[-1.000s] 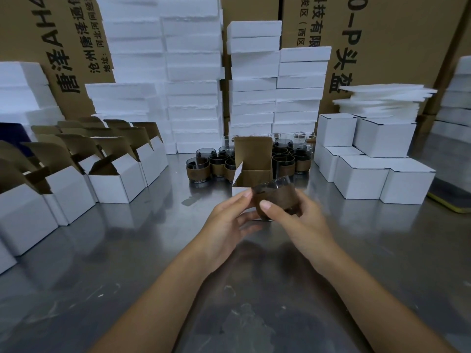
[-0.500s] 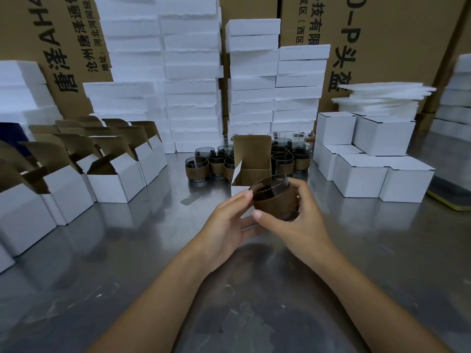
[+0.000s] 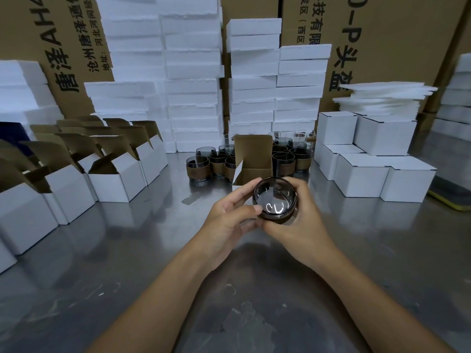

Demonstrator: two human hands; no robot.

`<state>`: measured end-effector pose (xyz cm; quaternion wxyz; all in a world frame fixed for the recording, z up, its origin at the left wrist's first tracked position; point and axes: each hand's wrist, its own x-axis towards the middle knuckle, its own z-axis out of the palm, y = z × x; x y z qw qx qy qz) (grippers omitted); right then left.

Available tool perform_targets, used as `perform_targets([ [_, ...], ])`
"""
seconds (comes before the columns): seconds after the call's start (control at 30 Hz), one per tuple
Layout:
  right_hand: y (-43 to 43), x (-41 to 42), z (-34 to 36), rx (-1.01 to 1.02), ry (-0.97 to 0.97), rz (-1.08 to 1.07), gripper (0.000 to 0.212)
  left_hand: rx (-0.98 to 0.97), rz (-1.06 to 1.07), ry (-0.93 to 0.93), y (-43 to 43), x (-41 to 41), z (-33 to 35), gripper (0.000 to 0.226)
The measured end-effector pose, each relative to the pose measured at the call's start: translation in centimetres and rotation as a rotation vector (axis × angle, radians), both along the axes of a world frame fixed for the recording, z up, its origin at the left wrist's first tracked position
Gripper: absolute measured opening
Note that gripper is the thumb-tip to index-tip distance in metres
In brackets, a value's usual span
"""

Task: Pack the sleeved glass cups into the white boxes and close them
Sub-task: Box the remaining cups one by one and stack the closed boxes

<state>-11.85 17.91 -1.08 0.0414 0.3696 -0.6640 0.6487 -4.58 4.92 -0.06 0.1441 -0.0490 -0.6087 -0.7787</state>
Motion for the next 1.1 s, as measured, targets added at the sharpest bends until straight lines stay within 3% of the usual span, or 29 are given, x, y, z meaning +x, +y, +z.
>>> perform_targets([
  [0.3, 0.1, -0.1, 0.0, 0.022, 0.025, -0.015, 0.063, 0.016, 0.007, -0.001, 0.0, 0.0, 0.0, 0.055],
  [0.87, 0.4, 0.0, 0.7, -0.018, -0.232, 0.032, 0.040, -0.103, 0.059, -0.083, -0.1, 0.2, 0.0, 0.045],
  [1.1, 0.4, 0.5, 1.5, 0.033, -0.352, 0.166, 0.063, -0.149, 0.068, -0.116, 0.3, 0.3, 0.0, 0.056],
])
